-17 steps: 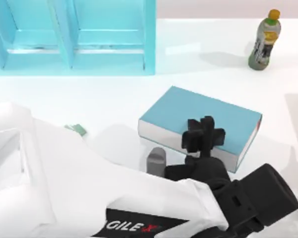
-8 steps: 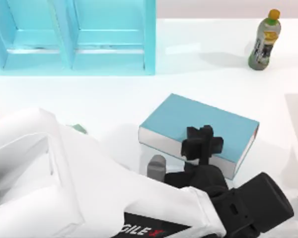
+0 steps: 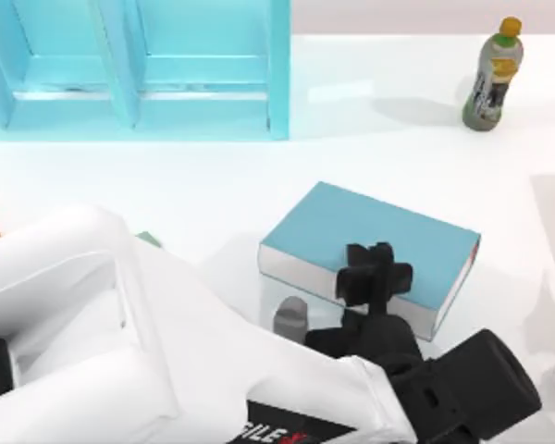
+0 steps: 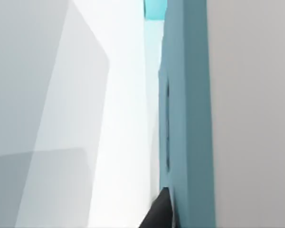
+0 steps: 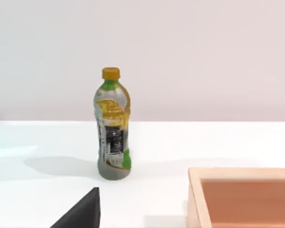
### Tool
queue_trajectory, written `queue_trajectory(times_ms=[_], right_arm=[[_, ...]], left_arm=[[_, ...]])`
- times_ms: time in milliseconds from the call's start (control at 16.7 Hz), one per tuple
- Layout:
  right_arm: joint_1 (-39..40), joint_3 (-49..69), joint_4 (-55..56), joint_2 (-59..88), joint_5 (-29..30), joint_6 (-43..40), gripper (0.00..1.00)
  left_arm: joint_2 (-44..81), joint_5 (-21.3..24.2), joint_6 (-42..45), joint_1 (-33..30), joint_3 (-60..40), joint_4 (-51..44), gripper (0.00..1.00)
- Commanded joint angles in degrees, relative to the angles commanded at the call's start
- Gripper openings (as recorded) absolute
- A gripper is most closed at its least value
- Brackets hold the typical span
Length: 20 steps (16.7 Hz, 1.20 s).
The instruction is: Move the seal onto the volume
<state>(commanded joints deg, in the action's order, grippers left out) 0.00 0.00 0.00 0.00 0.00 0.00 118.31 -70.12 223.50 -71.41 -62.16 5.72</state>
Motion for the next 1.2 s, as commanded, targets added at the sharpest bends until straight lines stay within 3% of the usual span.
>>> queue_trajectory(times_ms=[660,1200], right_arm=[[0.0,0.0,0.0,0.0,0.0,0.0,1.00],[0.0,0.0,0.0,0.0,0.0,0.0,1.00]], left_arm=[[0.0,0.0,0.0,0.0,0.0,0.0,0.98],[0.1,0.0,0.0,0.0,0.1,-0.1,1.00]])
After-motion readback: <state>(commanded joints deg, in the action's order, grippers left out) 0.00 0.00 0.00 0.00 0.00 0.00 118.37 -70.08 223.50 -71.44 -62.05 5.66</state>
